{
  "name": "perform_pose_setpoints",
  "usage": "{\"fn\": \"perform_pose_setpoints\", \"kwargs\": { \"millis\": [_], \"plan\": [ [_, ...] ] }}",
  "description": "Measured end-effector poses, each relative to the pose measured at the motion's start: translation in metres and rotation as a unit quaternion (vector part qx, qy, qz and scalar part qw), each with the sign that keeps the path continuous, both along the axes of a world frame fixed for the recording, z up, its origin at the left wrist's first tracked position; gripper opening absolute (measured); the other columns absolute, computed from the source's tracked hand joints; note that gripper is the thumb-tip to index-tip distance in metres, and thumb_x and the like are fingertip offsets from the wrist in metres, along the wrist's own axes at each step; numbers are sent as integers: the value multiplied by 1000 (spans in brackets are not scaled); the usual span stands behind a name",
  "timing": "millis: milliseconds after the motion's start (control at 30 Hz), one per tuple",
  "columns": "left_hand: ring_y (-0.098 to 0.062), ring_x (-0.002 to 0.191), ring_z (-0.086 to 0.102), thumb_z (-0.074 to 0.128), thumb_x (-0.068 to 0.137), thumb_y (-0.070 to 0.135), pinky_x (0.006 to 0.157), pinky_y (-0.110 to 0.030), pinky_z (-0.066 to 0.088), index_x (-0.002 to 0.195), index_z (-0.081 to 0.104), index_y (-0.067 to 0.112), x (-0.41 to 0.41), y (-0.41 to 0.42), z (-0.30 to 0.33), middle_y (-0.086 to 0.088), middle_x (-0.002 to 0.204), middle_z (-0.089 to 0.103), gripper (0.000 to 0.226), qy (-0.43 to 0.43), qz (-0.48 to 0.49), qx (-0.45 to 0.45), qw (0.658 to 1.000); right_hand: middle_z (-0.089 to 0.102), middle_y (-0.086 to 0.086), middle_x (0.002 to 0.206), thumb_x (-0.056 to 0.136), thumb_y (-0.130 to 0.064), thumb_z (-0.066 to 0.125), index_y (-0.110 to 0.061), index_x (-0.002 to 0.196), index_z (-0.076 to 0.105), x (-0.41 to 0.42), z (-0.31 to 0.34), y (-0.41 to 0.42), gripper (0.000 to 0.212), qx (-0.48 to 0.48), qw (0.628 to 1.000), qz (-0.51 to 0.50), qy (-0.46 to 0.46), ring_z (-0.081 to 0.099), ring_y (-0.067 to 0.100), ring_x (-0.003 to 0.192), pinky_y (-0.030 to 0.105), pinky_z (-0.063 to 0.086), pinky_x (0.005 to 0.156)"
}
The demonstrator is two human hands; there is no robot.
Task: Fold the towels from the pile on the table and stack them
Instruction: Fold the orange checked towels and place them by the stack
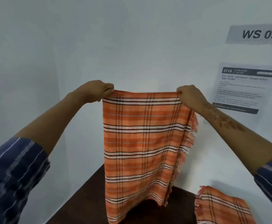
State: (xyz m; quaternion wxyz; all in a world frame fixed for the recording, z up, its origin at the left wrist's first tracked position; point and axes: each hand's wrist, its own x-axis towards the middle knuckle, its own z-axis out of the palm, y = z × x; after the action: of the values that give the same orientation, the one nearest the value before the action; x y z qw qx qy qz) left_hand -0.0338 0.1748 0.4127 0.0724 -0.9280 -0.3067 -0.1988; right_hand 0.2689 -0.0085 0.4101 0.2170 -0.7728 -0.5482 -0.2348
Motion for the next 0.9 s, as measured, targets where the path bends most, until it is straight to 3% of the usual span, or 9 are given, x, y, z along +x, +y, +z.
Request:
{"fn": "perform_pose_setpoints", "kwargs": {
  "millis": [100,200,333,400,467,567,633,733,900],
  "plan": [
    [-14,75,57,44,90,57,68,-32,44,87,52,23,-5,6,-4,3,77,60,35,2,-21,-42,999,65,16,89,80,0,43,-2,87,64,-1,-4,-3,22,33,998,24,46,58,32,81,32,43,68],
    [-22,78,57,52,93,39,67,-31,40,83,52,18,-9,12,-6,2,76,59,24,-1,-13,20,1000,63,14,81,87,-2,41,-1,77,61,-11,2,-6,22,23,988,115,101,56,28,77,35,43,70],
    [-19,79,54,52,94,35,68,-29,38,98,56,18,-11,16,-3,0,87,64,18,-4,19,74,997,54,4,72,91,-37,56,-9,69,52,-28,8,-15,36,-76,951,197,226,51,17,69,31,36,66],
    [-20,81,54,56,92,35,69,-30,39,109,56,19,-10,19,-1,-3,88,62,23,-8,26,65,997,56,2,67,85,-42,65,-11,64,56,-29,11,-16,38,-97,961,177,191,53,15,64,27,37,62],
    [-20,83,52,60,89,31,71,-30,40,114,57,18,-8,20,0,-4,87,57,29,-18,6,64,998,50,1,59,79,-37,72,-11,58,53,-27,13,-15,39,-96,979,132,122,47,17,62,28,30,55],
    [-18,81,48,64,87,24,71,-28,37,111,60,16,-6,25,1,0,87,52,25,-25,-21,108,994,56,9,69,71,-31,80,2,72,63,-31,13,-12,37,-148,969,146,133,49,17,66,28,33,62],
    [-17,78,48,65,86,22,71,-27,35,105,64,17,-7,30,1,0,88,58,19,-3,-4,116,993,61,8,75,69,-24,81,-1,78,66,-38,12,-10,29,-198,966,132,105,53,17,70,29,39,65],
    [-16,83,50,64,87,30,75,-28,40,104,65,22,-1,32,-8,-1,95,63,19,67,14,71,995,59,-2,78,68,-10,79,-11,81,62,-46,11,-8,22,-197,968,135,79,52,15,77,27,40,66],
    [-21,115,43,80,66,47,99,-37,37,115,60,21,19,14,-37,-4,121,49,59,4,-54,-26,998,60,1,86,69,2,72,-15,82,57,-49,12,0,26,-150,972,158,85,53,15,81,23,40,64]
  ]
}}
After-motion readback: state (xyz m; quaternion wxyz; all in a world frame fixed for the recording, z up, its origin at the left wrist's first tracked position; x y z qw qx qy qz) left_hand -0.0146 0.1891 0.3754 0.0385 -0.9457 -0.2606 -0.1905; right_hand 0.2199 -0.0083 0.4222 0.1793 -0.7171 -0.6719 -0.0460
